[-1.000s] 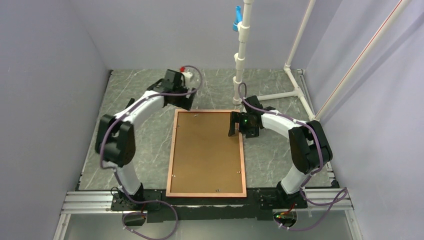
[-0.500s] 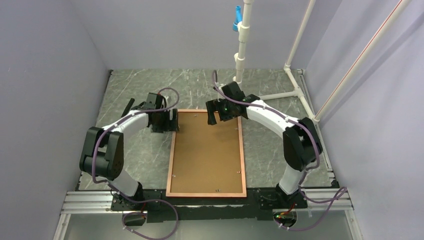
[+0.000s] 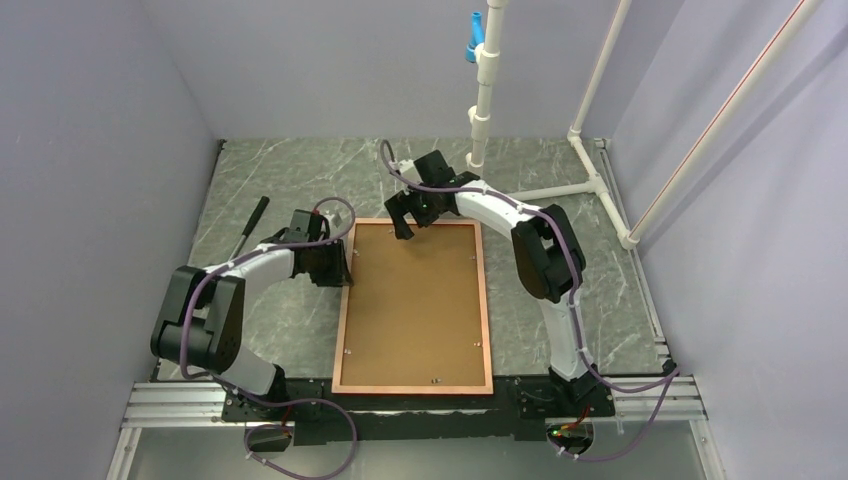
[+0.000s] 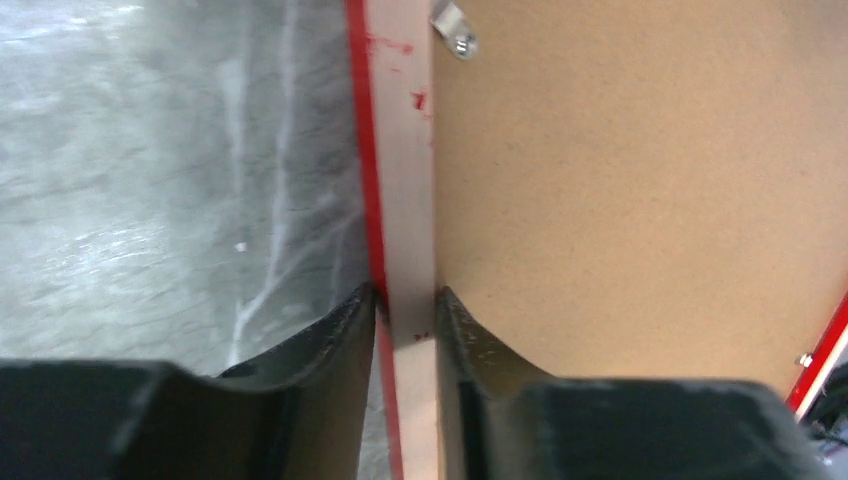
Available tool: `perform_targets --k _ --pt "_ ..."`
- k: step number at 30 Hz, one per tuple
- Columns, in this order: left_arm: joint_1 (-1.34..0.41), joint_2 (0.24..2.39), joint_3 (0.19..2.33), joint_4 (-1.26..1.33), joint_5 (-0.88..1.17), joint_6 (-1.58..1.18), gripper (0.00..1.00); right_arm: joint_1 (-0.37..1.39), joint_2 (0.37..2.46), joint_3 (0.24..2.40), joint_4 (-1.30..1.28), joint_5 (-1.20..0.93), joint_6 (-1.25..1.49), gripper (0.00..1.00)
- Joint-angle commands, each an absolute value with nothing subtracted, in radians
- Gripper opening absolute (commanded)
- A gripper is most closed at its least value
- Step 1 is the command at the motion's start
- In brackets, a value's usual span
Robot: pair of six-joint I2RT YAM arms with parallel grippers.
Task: Put the photo into the frame
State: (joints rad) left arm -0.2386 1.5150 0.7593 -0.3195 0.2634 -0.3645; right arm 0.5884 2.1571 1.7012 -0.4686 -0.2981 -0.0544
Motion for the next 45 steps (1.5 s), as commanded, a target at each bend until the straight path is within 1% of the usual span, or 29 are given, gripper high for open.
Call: perform_targets --k 1,6,11,14,17,22,24,25,27,28,30,32,33,34,36,39,41,42,45 --pt "-0.246 1.504 0.71 -0.281 0.322 -0.368 0.27 0.606 2.164 1.76 -0.393 -0.338 -0.211 1.0" --pt "-0.262 1.507 0.68 -0.283 0.317 -0.362 0.24 0.607 2.221 1.837 -0.417 -0.36 -0.302 1.0" --pt "-0.266 1.504 0.674 -0.287 0.317 -0.364 0.23 0.609 2.324 1.991 -0.528 -0.402 -0.39 1.0" --pt "-0.267 1.503 0.672 -0.288 0.315 -0.362 0.23 0.61 2.371 2.047 -0.579 -0.424 -0.435 0.99" --pt "-0.267 1.502 0.67 -0.286 0.315 -0.362 0.23 0.609 2.397 2.063 -0.614 -0.448 -0.469 0.98" --pt "-0.266 1.506 0.675 -0.288 0.314 -0.357 0.23 0.608 2.404 2.028 -0.613 -0.457 -0.487 0.96" --pt "-0.267 1.508 0.678 -0.29 0.316 -0.355 0.22 0.61 2.414 2.029 -0.611 -0.452 -0.485 0.93" --pt "-0.267 1.51 0.678 -0.29 0.316 -0.354 0.22 0.61 2.422 2.035 -0.613 -0.443 -0.481 0.9" --pt "-0.267 1.507 0.677 -0.289 0.315 -0.354 0.22 0.613 2.441 2.054 -0.617 -0.424 -0.469 0.74" --pt "-0.268 1.506 0.675 -0.289 0.315 -0.354 0.22 0.614 2.449 2.063 -0.619 -0.414 -0.461 0.68" --pt "-0.267 1.505 0.675 -0.287 0.313 -0.354 0.22 0.618 2.462 2.072 -0.617 -0.385 -0.454 0.59" --pt "-0.268 1.505 0.676 -0.286 0.315 -0.354 0.22 0.625 2.469 2.067 -0.596 -0.327 -0.429 0.42" --pt "-0.267 1.506 0.676 -0.286 0.315 -0.354 0.22 0.626 2.472 2.064 -0.584 -0.293 -0.406 0.37" --pt "-0.268 1.506 0.676 -0.284 0.318 -0.354 0.22 0.627 2.472 2.06 -0.576 -0.283 -0.392 0.34" --pt "-0.268 1.508 0.677 -0.285 0.318 -0.354 0.22 0.629 2.469 2.047 -0.558 -0.275 -0.365 0.3" --pt "-0.268 1.509 0.679 -0.285 0.319 -0.351 0.22 0.635 2.456 2.021 -0.53 -0.251 -0.341 0.19" --pt "-0.268 1.509 0.68 -0.283 0.32 -0.352 0.22 0.638 2.448 2.006 -0.521 -0.23 -0.334 0.03" --pt "-0.268 1.511 0.68 -0.282 0.321 -0.352 0.22 0.64 2.445 1.998 -0.516 -0.219 -0.329 0.0" --pt "-0.267 1.509 0.679 -0.281 0.32 -0.353 0.22 0.64 2.419 1.964 -0.501 -0.197 -0.316 0.0"
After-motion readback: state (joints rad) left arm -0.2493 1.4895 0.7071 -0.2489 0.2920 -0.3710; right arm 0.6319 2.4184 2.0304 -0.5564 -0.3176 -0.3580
